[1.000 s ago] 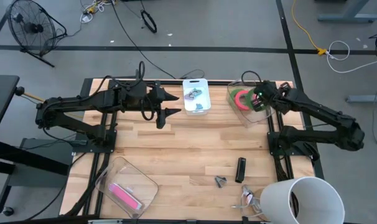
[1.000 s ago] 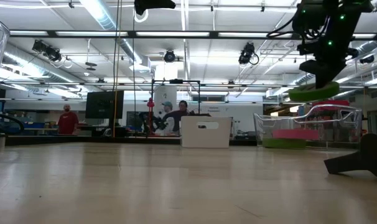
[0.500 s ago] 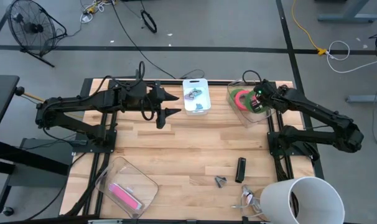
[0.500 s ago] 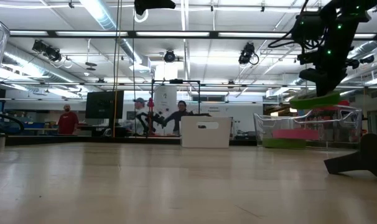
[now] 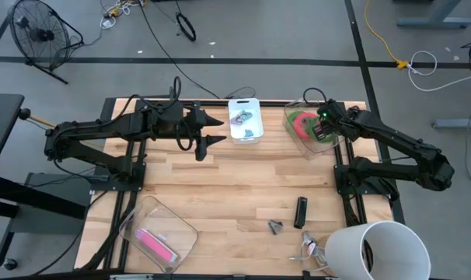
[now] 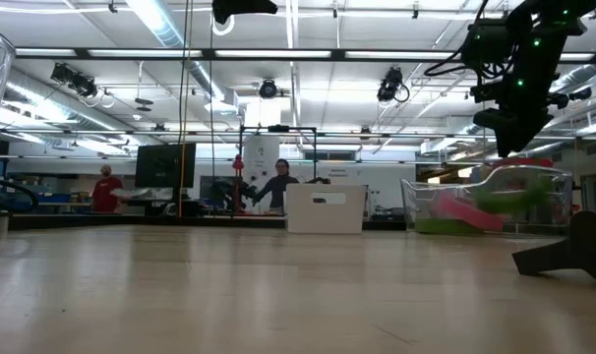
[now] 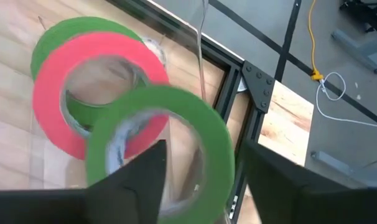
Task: Pick and place Stapler, Stapler remover, tape
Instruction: Put the black stapler into the bottom transparent bin
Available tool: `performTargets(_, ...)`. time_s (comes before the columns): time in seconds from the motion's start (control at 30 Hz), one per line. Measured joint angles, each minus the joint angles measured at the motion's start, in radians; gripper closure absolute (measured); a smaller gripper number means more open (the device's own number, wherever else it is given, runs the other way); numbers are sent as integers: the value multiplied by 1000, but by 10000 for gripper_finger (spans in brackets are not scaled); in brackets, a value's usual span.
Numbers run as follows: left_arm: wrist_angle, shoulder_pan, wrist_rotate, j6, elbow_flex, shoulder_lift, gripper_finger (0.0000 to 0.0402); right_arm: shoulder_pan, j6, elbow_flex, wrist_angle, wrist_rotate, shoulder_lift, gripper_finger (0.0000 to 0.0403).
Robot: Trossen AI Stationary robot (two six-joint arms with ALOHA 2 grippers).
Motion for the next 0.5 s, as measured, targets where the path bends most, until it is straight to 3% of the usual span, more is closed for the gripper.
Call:
performTargets(0.2, 0, 0, 0, 0, 0, 0, 170, 0, 0, 0, 0, -1, 0, 141)
performTargets(0.5, 0, 0, 0, 0, 0, 0, 170, 0, 5, 0, 25, -125, -1, 124)
